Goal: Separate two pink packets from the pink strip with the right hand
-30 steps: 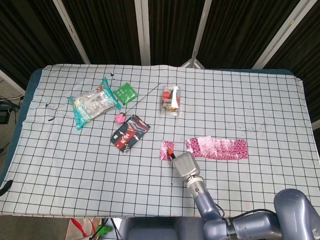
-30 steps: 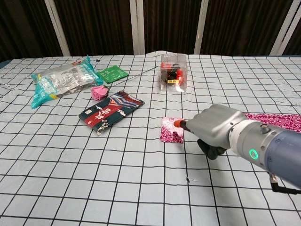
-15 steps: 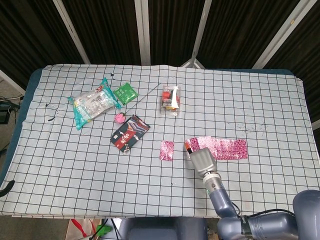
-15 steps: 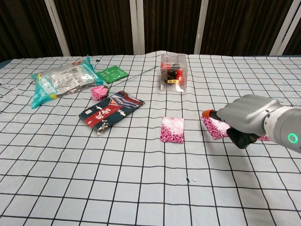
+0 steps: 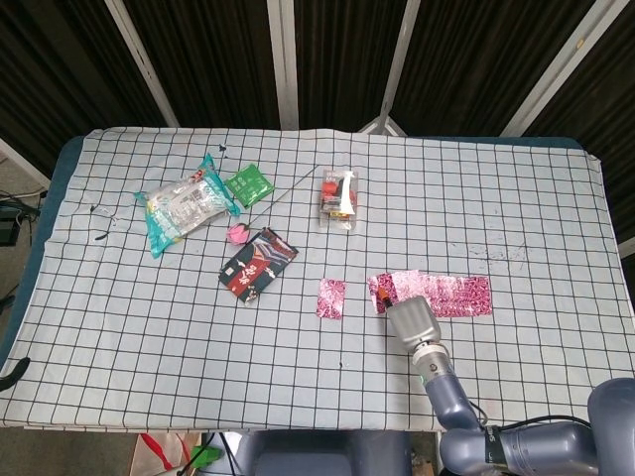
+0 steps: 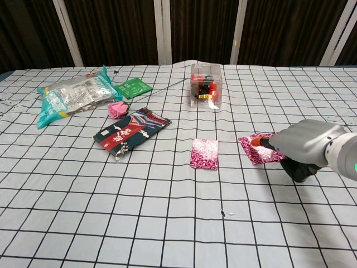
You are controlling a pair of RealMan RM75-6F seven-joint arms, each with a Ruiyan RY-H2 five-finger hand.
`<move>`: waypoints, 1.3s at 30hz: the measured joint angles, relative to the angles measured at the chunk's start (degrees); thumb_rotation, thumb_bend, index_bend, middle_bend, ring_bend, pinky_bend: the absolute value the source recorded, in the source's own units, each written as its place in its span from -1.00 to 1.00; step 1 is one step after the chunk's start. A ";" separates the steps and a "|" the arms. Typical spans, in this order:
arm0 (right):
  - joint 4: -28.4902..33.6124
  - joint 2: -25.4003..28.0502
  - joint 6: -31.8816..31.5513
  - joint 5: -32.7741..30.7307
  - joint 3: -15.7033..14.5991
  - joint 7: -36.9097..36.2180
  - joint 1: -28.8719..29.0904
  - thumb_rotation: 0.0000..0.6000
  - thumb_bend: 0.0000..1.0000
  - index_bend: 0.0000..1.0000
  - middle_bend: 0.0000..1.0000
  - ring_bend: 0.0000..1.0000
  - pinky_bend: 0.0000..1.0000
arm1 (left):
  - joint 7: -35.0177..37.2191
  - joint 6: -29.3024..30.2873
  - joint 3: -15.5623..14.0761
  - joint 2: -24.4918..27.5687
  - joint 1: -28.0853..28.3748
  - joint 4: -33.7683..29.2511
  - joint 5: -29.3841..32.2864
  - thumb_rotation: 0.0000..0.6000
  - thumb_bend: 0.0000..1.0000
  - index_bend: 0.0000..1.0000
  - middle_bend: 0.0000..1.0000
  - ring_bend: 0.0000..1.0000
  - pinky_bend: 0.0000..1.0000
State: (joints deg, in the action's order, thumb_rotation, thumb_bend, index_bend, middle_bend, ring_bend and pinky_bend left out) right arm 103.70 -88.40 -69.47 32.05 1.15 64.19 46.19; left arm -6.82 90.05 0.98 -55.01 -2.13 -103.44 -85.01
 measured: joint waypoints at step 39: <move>10.00 3.52 -7.15 13.49 -13.57 -0.21 -6.15 1.00 0.57 -0.86 0.65 0.72 0.29 | 0.59 0.41 -0.09 0.26 -0.23 -0.03 -0.24 1.00 -0.31 -0.68 -0.99 -1.00 -0.83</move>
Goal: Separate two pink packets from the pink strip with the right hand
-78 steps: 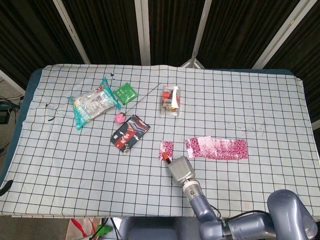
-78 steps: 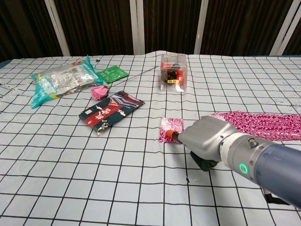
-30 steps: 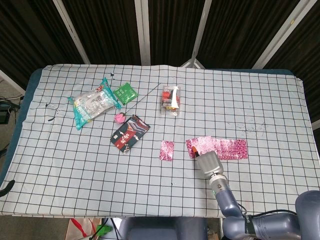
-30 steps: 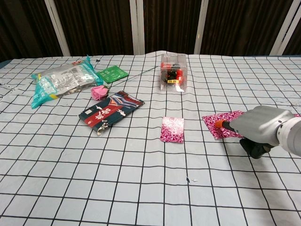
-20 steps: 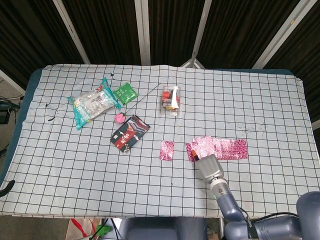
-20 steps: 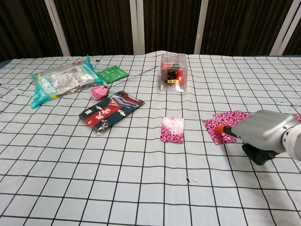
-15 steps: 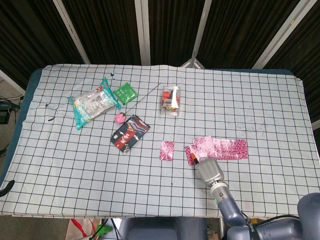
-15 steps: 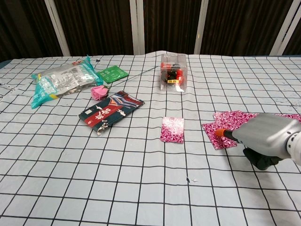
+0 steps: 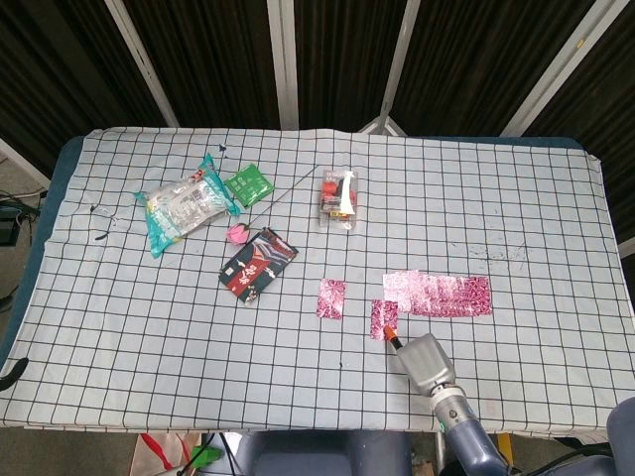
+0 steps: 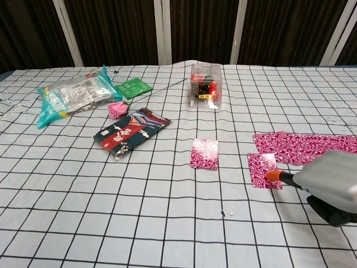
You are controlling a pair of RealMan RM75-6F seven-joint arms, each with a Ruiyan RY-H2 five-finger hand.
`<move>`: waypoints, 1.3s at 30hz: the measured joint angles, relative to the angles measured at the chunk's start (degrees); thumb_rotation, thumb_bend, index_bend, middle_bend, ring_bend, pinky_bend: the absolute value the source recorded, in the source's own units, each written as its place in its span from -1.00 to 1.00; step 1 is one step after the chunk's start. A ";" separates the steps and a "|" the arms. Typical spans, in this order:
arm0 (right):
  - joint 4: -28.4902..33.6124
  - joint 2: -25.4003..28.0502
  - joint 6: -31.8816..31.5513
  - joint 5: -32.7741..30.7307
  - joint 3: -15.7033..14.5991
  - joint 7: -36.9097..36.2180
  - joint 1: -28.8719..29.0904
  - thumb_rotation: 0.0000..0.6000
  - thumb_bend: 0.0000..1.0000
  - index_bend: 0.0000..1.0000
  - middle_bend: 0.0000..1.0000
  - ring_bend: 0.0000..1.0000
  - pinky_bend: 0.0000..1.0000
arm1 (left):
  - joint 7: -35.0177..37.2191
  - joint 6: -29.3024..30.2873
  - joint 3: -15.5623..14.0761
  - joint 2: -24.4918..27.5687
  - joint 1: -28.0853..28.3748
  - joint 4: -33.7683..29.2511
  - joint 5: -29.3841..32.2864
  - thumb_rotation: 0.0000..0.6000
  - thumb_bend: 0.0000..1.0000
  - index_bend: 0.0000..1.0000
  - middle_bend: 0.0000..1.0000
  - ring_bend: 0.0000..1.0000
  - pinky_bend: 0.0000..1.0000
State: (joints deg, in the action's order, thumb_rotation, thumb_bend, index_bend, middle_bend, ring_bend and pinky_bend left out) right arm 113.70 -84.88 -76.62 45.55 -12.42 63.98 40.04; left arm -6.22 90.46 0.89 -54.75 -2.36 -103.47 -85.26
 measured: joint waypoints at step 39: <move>-5.39 -2.32 4.63 -4.02 5.15 0.86 0.03 1.00 0.57 -0.86 0.65 0.72 0.29 | -0.31 0.36 0.18 0.06 -0.26 -0.14 0.48 1.00 -0.31 -0.67 -0.99 -1.00 -0.83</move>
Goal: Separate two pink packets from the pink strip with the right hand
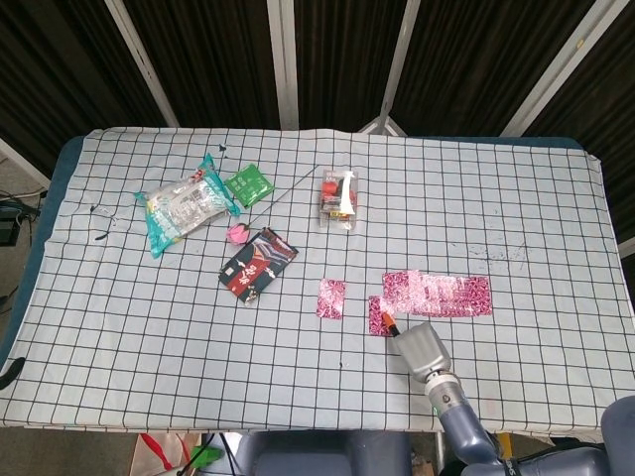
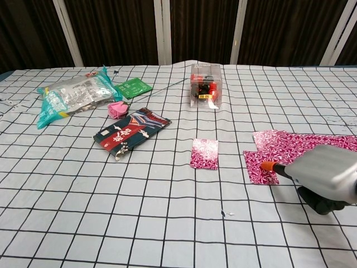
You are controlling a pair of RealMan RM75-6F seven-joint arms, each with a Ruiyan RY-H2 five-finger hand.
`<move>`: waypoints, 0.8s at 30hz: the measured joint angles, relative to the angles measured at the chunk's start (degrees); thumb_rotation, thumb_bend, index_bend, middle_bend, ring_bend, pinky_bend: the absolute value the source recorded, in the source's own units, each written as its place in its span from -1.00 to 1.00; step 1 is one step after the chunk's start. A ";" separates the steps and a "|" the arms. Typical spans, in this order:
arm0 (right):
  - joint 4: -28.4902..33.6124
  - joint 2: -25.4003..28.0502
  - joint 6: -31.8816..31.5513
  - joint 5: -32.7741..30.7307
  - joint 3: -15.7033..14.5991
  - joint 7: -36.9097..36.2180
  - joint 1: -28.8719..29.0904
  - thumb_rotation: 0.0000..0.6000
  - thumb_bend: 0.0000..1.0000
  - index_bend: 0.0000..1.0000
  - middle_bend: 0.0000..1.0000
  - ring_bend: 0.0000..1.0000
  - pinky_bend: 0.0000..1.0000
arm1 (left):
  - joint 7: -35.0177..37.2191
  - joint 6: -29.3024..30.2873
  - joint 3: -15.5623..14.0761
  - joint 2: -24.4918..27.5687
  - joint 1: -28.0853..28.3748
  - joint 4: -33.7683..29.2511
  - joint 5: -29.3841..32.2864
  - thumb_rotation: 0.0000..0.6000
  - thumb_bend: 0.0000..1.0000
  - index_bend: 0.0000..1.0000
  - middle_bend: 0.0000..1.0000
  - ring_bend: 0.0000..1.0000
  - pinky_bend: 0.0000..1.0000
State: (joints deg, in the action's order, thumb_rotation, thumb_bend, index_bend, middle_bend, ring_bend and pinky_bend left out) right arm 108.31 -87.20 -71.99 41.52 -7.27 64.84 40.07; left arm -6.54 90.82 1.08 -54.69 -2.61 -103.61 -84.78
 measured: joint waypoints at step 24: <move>8.49 2.62 -6.58 13.51 -10.78 2.00 -5.97 1.00 0.57 -0.86 0.65 0.72 0.29 | -0.34 -0.08 -0.14 -0.05 0.00 -0.17 -0.24 1.00 -0.31 -0.67 -0.99 -1.00 -0.83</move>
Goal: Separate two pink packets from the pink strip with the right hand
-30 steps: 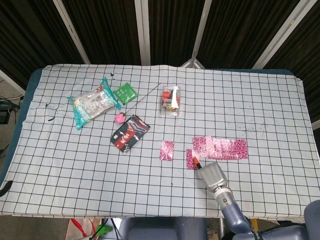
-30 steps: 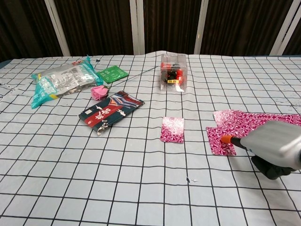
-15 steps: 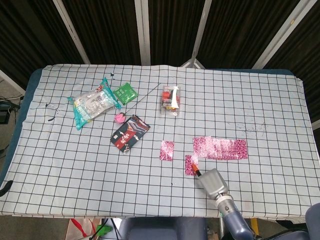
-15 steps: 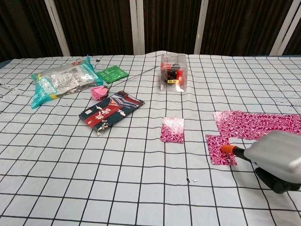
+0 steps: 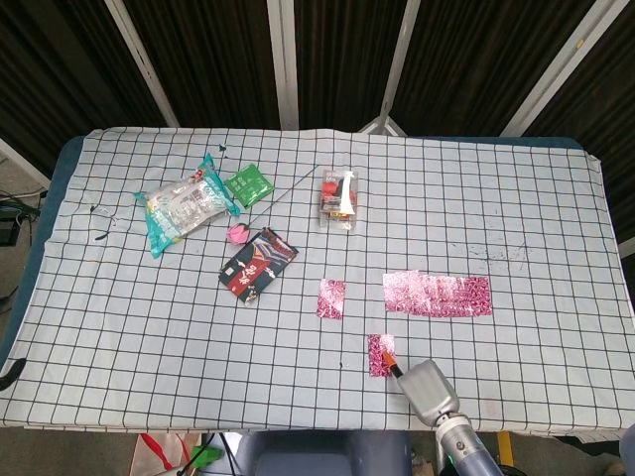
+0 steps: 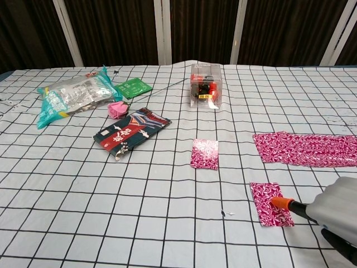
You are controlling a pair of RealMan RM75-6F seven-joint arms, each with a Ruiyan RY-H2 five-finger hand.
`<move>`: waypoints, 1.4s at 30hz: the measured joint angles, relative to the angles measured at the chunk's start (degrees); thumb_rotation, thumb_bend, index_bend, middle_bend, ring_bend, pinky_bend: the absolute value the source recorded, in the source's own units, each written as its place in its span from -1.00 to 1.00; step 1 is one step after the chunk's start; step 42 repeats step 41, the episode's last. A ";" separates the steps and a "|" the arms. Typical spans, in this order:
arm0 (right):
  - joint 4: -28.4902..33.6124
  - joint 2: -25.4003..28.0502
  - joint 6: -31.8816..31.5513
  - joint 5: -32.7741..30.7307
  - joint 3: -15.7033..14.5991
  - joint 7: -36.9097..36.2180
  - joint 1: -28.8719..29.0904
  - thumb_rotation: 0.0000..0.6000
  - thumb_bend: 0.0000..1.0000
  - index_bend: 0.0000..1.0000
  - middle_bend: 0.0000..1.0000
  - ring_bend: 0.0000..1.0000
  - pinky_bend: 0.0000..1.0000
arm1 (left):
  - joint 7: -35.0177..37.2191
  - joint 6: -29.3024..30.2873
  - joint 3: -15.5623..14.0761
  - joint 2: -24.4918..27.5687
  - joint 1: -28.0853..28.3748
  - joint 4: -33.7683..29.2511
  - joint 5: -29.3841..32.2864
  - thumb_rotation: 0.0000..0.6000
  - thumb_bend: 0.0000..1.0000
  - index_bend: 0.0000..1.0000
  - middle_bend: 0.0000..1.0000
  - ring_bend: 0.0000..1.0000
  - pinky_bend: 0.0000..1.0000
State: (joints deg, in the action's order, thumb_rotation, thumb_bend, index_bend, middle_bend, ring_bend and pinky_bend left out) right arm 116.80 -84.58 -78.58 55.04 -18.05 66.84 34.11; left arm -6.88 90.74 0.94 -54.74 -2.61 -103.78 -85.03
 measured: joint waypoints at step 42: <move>-26.20 20.15 -24.60 30.01 7.04 -62.39 -25.09 1.00 0.17 -1.00 -0.90 -0.75 -0.82 | -1.73 0.84 -0.82 -0.63 -0.41 -0.25 -2.07 1.00 -0.31 -0.67 -0.99 -1.00 -0.83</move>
